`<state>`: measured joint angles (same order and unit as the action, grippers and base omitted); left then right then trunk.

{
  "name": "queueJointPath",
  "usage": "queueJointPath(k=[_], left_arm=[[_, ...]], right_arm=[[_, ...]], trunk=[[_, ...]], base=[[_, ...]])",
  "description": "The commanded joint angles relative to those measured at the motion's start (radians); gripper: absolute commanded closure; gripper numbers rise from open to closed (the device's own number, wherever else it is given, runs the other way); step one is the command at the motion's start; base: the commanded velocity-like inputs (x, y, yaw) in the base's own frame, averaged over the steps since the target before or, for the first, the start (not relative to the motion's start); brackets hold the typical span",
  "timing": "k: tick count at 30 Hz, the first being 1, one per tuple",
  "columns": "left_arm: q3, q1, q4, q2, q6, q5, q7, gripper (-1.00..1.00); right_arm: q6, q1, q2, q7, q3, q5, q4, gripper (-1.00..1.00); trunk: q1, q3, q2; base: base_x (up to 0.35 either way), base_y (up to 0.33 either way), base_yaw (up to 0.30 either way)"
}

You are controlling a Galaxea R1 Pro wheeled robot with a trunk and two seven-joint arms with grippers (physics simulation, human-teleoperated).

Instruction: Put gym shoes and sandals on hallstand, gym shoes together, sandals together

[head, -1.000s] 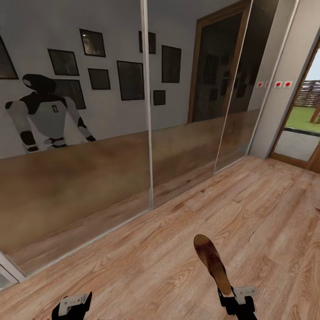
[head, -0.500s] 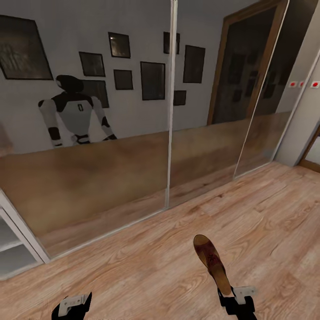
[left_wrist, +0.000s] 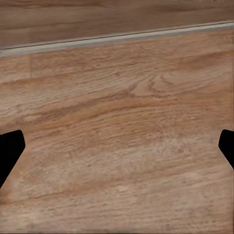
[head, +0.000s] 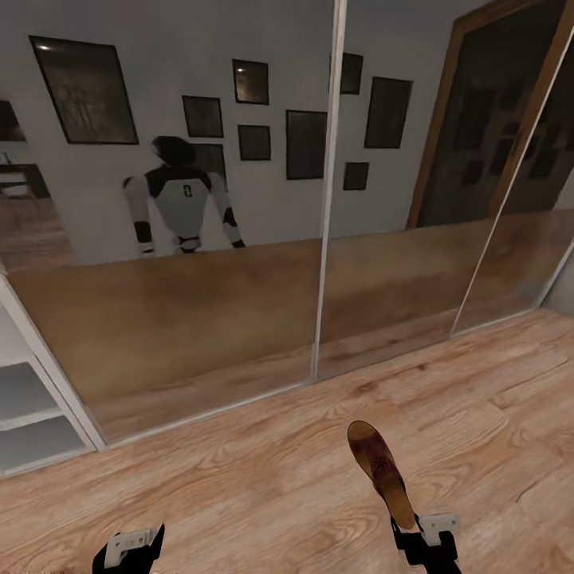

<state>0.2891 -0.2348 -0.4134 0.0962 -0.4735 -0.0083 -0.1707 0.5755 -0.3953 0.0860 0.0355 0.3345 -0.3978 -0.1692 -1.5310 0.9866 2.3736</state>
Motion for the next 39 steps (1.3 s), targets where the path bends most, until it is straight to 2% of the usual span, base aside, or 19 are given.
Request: queueJointPath(k=[1,26,39], left_arm=[[0.008,-0.001,0.001,-0.001,-0.002,-0.001,-0.010,-1.00],[0.008,-0.001,0.001,-0.001,-0.002,-0.001,-0.009,-1.00],[0.008,-0.001,0.001,0.000,-0.002,-0.001,-0.009,-1.00]], right_arm=[[0.003,0.000,0.000,0.005,0.009,-0.003,0.000,1.00],[0.003,0.000,0.000,0.005,0.008,-0.003,0.000,1.00],[0.003,0.000,0.000,0.005,0.009,-0.003,0.000,1.00]], trunk=[[0.000,0.001,0.000],[0.000,0.001,0.000],[0.000,0.001,0.000]], base=[[0.093,-0.266,0.279],[0.094,-0.259,0.279],[0.027,-0.041,0.279]])
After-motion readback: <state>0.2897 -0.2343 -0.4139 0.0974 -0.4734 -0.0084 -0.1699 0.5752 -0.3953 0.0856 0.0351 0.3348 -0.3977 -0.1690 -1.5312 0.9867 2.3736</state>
